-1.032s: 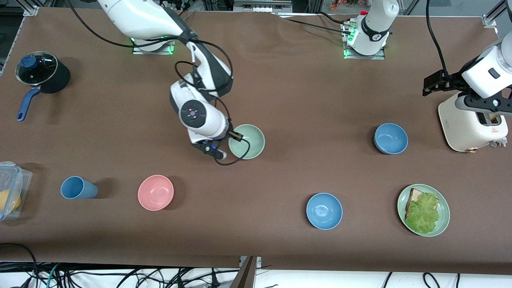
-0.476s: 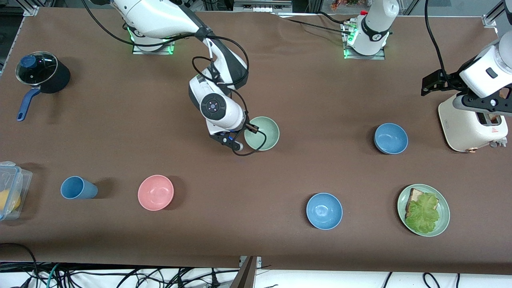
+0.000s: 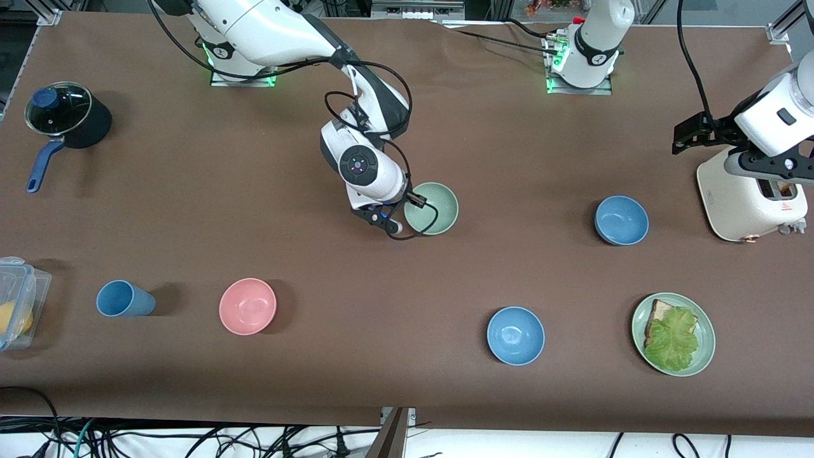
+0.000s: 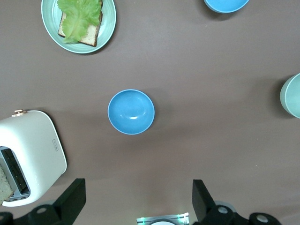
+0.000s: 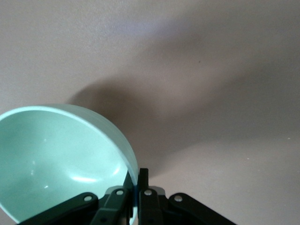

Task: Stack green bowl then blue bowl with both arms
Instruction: 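Release the green bowl with the right gripper while the left gripper reaches the blue bowl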

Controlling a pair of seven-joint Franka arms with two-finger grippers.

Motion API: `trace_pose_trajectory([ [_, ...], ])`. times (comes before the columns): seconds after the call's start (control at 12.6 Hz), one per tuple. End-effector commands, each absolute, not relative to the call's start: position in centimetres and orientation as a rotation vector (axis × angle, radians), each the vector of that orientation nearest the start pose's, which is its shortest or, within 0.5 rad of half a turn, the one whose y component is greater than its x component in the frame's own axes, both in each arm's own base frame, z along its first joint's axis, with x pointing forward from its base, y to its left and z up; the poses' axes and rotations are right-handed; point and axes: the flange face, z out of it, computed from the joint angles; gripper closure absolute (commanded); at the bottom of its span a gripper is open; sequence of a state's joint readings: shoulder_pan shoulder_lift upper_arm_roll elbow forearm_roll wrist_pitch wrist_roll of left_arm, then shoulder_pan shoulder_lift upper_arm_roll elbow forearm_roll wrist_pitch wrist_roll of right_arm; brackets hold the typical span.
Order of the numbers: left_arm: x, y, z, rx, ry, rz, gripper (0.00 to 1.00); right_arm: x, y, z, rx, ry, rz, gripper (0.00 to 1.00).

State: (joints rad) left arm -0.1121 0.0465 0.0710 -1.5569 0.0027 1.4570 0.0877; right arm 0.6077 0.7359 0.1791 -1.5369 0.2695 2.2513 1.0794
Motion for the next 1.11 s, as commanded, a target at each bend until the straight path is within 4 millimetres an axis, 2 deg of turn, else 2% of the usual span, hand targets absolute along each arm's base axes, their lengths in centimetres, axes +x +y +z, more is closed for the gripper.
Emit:
trace_pose_trajectory([
  [0.0,56.3,-2.1,60.2,-3.130,0.202,0.164,0.00,50.8,50.1,22.4,-2.816,0.756,0.413,1.00],
  [0.08,56.7,-2.1,60.3,-3.129,0.202,0.114,0.00,50.8,50.0,22.2,-2.817,0.757,0.415,0.88],
  [0.16,57.2,-2.0,60.0,-3.131,0.200,0.073,0.00,50.8,50.1,22.4,-2.816,0.759,0.413,0.58],
  [0.24,57.6,-1.9,59.2,-3.145,0.193,0.074,0.00,50.9,50.0,22.6,-2.817,0.752,0.410,0.33],
  [0.32,57.6,-2.1,59.2,-3.145,0.195,0.077,0.00,51.2,50.0,23.4,-2.819,0.727,0.390,0.00],
  [0.4,57.6,-2.1,59.3,-3.145,0.197,0.069,0.00,52.1,49.9,24.8,-2.808,0.722,0.368,0.00],
  [0.48,57.4,-2.7,59.3,-3.144,0.214,0.074,0.00,53.3,49.7,27.1,-2.802,0.713,0.361,0.00],
  [0.56,57.6,-2.9,58.9,-3.141,0.219,0.081,0.00,54.5,48.6,28.5,-2.835,0.705,0.388,0.00],
  [0.63,58.2,-3.3,58.0,-3.137,0.228,0.094,0.00,56.3,47.4,30.6,-2.861,0.681,0.376,0.00],
  [0.71,59.4,-3.2,56.1,-3.130,0.223,0.091,0.00,57.5,46.0,32.0,-2.895,0.630,0.385,0.00],
  [0.79,60.0,-2.6,52.8,-3.123,0.207,0.158,0.00,58.7,44.1,32.8,-2.925,0.561,0.396,0.00],
  [0.87,59.4,-1.1,50.6,-3.127,0.168,0.204,0.00,60.5,41.4,34.9,-2.933,0.493,0.390,0.00],
  [1.03,58.4,2.8,48.4,-3.144,0.069,0.240,0.00,63.9,33.8,37.0,-2.935,0.354,0.405,0.00],
])
